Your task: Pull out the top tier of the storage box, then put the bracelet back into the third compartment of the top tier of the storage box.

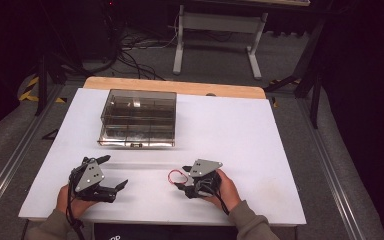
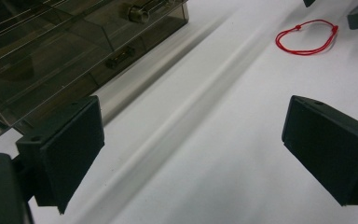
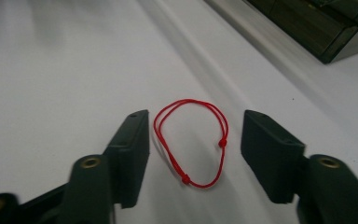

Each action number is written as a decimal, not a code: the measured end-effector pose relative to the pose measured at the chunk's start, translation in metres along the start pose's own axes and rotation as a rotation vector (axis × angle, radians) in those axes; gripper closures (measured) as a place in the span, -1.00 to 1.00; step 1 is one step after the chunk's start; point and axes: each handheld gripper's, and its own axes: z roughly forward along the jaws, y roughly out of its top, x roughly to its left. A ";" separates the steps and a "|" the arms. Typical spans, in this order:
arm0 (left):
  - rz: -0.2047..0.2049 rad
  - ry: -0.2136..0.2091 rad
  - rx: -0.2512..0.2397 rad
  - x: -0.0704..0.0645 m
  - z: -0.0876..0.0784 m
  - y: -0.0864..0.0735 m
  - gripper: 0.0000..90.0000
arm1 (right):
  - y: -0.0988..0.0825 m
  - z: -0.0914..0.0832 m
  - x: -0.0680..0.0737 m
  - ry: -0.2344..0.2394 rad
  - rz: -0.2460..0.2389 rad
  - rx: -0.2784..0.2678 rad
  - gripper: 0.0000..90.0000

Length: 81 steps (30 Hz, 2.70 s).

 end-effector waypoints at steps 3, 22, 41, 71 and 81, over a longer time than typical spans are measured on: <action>0.000 -0.001 0.000 0.001 0.000 -0.001 -0.85 | 0.000 0.002 -0.002 0.046 0.002 0.021 0.18; 0.008 0.012 0.031 0.001 -0.002 -0.006 -0.82 | 0.000 0.007 0.005 0.099 -0.060 0.090 1.00; -0.008 0.018 0.030 0.004 -0.002 -0.008 -0.82 | -0.001 -0.023 0.004 0.041 -0.075 -0.074 1.00; 0.020 0.020 0.040 0.003 0.000 -0.007 -0.82 | 0.005 -0.060 0.000 -0.037 -0.072 -0.226 1.00; 0.024 0.025 0.035 0.005 -0.001 -0.006 -0.82 | 0.006 -0.064 -0.003 -0.057 -0.072 -0.241 1.00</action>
